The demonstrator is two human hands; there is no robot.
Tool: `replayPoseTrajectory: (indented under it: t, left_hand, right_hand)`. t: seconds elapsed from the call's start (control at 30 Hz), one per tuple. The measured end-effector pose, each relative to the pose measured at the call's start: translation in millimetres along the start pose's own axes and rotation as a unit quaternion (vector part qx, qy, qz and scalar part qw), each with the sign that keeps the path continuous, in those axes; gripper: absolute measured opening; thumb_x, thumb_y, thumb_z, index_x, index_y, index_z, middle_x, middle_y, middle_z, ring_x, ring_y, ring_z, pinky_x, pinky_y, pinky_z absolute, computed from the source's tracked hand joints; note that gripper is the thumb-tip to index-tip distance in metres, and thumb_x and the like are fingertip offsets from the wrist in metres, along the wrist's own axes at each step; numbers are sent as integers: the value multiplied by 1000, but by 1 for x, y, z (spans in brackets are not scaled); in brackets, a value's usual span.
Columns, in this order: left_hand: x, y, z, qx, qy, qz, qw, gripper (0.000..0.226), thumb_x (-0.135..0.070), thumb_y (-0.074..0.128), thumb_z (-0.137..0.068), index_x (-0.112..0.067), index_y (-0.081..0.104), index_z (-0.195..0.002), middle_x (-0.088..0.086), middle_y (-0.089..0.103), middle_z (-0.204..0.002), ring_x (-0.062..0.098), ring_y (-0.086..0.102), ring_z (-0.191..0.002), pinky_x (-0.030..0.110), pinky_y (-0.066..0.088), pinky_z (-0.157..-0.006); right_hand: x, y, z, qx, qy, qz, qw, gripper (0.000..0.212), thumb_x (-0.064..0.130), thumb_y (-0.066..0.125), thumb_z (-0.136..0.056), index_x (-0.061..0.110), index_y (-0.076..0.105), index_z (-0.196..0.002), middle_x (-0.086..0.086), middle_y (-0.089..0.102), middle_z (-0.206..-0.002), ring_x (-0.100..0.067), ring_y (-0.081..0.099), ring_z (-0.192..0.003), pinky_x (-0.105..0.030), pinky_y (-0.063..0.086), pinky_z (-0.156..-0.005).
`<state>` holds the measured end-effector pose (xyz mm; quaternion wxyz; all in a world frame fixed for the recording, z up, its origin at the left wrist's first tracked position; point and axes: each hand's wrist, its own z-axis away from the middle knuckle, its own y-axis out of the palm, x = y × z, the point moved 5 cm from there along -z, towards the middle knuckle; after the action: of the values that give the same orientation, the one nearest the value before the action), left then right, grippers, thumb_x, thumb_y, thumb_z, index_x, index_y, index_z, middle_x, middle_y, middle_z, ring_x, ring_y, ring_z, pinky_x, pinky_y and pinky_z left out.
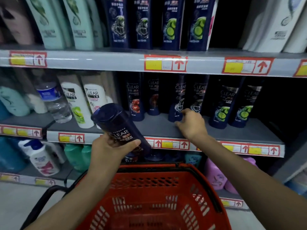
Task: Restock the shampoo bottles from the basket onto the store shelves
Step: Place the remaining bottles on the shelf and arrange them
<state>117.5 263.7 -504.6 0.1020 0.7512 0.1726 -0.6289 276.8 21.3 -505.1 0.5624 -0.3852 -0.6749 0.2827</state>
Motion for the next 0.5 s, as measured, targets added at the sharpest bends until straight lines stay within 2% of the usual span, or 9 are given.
replayPoseTrajectory:
  t: [0.13, 0.2, 0.27, 0.37, 0.43, 0.5]
  left_hand:
    - [-2, -11, 1, -4, -30, 6, 1000, 32, -10, 89, -72, -19, 75, -99, -6, 81, -91, 12, 77, -85, 35, 60, -81]
    - [-2, -12, 1, 0, -34, 4, 999, 31, -14, 89, -71, -20, 75, -98, -7, 81, -90, 11, 77, -84, 36, 58, -83]
    - [-3, -10, 2, 4, -38, 8, 999, 35, -13, 90, -70, -20, 75, -101, -9, 80, -89, 7, 76, -83, 32, 57, -81]
    - [-2, -8, -1, 9, -48, 20, 999, 38, -10, 89, -70, -17, 74, -104, -10, 80, -88, 4, 76, -81, 22, 54, -74]
    - [1, -10, -5, 6, -46, 18, 999, 36, -11, 90, -70, -17, 74, -101, -8, 81, -87, 6, 76, -81, 25, 55, -74]
    - [6, -14, -10, 2, -36, 5, 999, 37, -20, 93, -69, -17, 75, -101, -3, 81, -91, 13, 78, -86, 37, 60, -79]
  right_hand:
    - [-1, 17, -14, -1, 61, 4, 998, 35, 37, 73, -92, 8, 55, -99, -17, 67, -105, -40, 63, -102, -37, 46, -73]
    - [1, 26, -20, 1, 82, 0, 997, 34, 37, 72, -92, 7, 57, -95, -17, 68, -103, -39, 65, -101, -37, 47, -72]
    - [2, 32, -23, -8, 98, 2, 995, 32, 36, 71, -94, 6, 60, -97, -17, 69, -104, -39, 66, -102, -37, 47, -72]
    - [2, 35, -27, -35, 122, 6, 992, 37, 36, 70, -95, 3, 61, -110, -18, 69, -112, -40, 64, -107, -37, 43, -73]
    - [2, 36, -29, -54, 127, 11, 990, 41, 39, 72, -93, 4, 60, -111, -17, 69, -112, -40, 64, -107, -38, 46, -73]
    - [4, 36, -30, -70, 130, 18, 989, 45, 43, 74, -91, 5, 59, -110, -17, 70, -111, -40, 66, -107, -39, 49, -75]
